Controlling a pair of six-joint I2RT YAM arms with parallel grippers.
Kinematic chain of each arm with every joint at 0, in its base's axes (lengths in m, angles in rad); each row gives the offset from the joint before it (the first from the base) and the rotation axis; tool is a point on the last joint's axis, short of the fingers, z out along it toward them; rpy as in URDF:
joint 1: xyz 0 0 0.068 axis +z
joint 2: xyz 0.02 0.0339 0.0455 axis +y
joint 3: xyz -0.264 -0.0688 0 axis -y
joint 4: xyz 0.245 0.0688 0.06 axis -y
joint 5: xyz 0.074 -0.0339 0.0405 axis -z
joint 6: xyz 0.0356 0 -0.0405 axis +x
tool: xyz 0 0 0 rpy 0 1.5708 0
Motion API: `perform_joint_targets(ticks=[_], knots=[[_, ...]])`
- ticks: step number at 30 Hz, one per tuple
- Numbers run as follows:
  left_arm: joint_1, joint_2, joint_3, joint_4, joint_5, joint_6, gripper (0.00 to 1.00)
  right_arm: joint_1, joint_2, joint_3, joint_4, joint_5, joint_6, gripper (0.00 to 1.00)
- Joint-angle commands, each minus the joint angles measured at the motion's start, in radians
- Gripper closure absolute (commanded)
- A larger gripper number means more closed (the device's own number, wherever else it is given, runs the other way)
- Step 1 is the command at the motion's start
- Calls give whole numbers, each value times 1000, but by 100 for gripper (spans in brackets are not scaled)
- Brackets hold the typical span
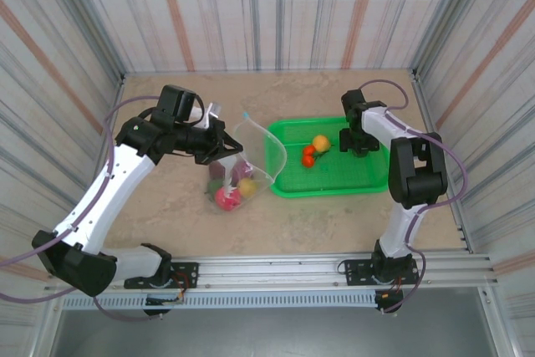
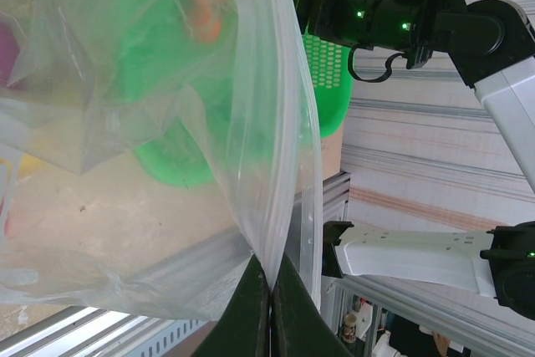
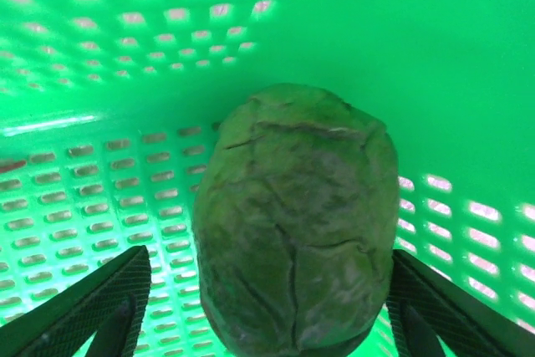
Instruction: Place the food in the zip-top bag and seal the zipper
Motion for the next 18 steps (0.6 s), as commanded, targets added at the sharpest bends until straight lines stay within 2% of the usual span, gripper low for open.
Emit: perform_joint_targets(ticks=[1,6,8,13,18], knots=[[7,-1,-8,-18,-8,33,100,-3,21,13,17,-20,-19,30],[7,2,-11,-25,-12,39,100,-24,23,6,58,-39,-14,36],[7,1,-18,-22,-12,37,100,-25,22,2,70,-36,-22,42],[7,1,-26,-16,-12,36,100,-30,4,-16,105,-19,-27,49],[10,-1,-28,-12,-16,33,100,-25,-27,-23,117,-21,-21,50]])
